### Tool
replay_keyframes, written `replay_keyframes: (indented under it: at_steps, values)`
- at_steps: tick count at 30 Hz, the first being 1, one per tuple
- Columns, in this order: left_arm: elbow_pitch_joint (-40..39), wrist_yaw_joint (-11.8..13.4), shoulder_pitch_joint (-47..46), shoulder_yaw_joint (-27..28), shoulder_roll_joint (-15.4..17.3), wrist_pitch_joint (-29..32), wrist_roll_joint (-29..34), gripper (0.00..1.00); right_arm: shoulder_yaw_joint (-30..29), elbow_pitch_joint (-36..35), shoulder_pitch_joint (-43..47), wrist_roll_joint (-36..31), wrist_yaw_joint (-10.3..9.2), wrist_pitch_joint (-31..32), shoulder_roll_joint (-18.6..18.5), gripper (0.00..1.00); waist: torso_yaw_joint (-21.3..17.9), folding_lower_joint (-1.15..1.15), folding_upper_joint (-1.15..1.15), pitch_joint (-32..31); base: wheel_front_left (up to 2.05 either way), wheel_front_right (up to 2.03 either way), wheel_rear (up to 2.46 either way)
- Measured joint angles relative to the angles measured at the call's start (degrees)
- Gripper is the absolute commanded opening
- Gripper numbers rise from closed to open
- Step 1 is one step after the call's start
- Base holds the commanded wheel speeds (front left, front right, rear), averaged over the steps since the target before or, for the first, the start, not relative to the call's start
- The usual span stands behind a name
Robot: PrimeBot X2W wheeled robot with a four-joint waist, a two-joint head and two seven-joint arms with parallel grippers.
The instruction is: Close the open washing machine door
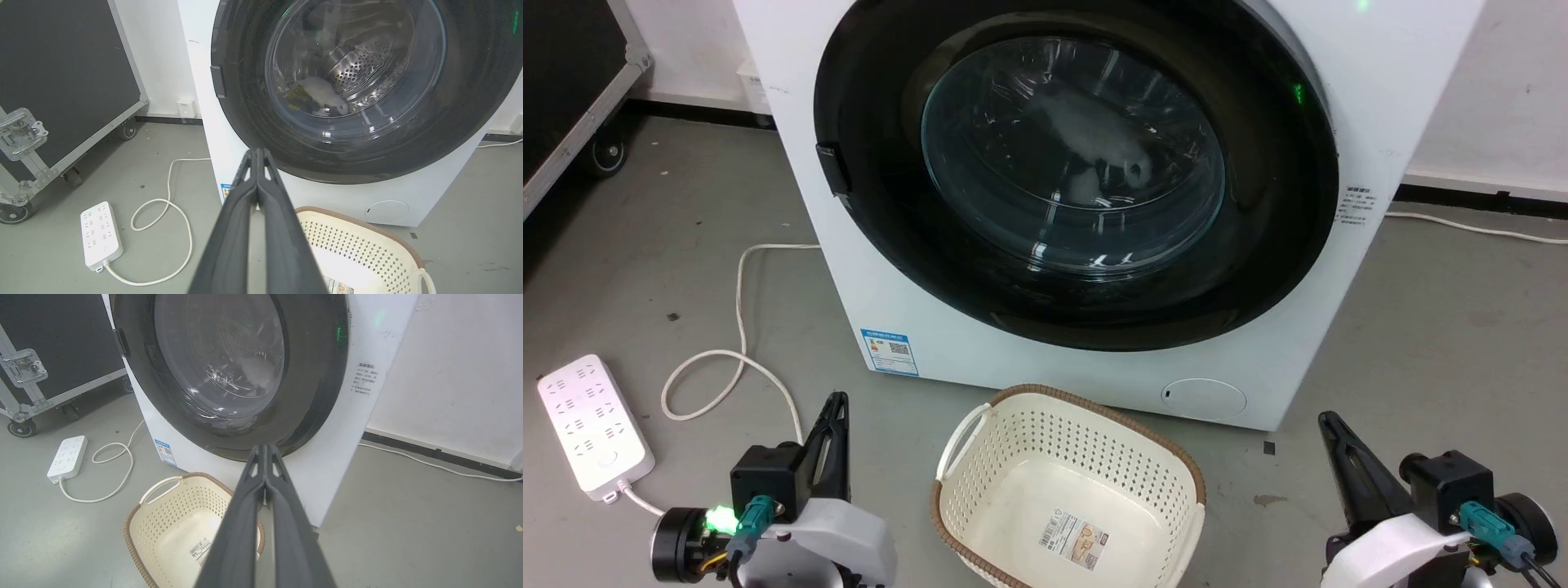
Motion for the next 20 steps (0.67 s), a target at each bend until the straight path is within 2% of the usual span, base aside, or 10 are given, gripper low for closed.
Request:
replay_keyframes:
  at_steps: [20]
  values:
    - [-1.2,-0.5,0.9,1.5,-1.3,1.2,2.4,0.0,0.2,-0.7,0.0,-0.5,0.0,0.6,0.0,0.0,0.4,0.0,0.0,0.1,0.0,0.0,0.0]
